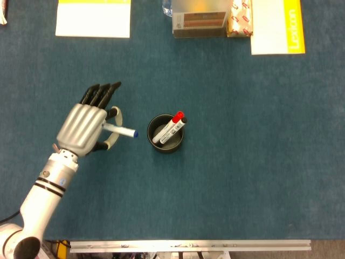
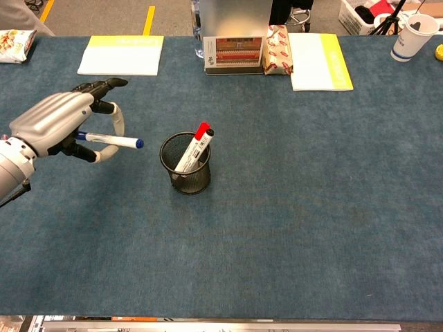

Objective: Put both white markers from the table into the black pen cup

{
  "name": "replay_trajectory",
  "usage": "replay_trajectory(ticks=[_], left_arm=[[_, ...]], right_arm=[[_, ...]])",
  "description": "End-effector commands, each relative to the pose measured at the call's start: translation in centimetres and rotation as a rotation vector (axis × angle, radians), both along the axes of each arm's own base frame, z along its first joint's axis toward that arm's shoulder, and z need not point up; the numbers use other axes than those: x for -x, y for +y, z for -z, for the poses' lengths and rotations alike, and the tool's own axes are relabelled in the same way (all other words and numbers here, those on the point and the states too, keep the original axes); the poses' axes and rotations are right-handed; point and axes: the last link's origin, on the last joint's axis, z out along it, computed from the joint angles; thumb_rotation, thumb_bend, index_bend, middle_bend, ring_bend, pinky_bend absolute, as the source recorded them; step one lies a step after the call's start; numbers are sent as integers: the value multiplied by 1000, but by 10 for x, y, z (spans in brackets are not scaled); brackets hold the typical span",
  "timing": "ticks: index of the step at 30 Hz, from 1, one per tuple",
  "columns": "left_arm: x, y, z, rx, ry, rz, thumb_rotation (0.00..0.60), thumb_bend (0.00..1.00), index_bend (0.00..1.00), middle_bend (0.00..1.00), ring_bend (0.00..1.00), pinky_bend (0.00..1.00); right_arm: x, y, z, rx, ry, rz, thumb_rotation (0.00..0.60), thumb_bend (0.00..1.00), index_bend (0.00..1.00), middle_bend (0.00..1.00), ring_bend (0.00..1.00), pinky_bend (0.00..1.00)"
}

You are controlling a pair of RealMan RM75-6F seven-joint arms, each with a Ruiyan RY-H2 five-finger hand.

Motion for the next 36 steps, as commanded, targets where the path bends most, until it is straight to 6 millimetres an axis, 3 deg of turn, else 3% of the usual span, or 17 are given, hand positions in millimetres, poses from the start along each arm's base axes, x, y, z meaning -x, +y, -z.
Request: replay_trajectory(ticks=[1,14,21,30,36], left_arm=[[-14,6,0,-53,-65,-23,600,326,685,6,0,0],[-47,16,0,-133,-416,-211,600,326,699,7,0,0],[-54,15,5,-66,-545,-305,600,327,707,7,0,0],[-58,18,25,128,-660,-440,600,326,705,7,0,0],[-68,20,30,175,-719,-437,600,327,705,7,0,0]], right_arm=[[0,0,1,-2,1,1,600,867,568,388,256,164],[1,0,1,-6,2,6,600,867,569,388,256,165],[1,0,2,-8,5,10,600,867,569,388,256,164],[2,0,1,-6,3,13,600,867,569,388,256,164],[1,0,0,-3,-1,12,600,868,569,388,256,164]])
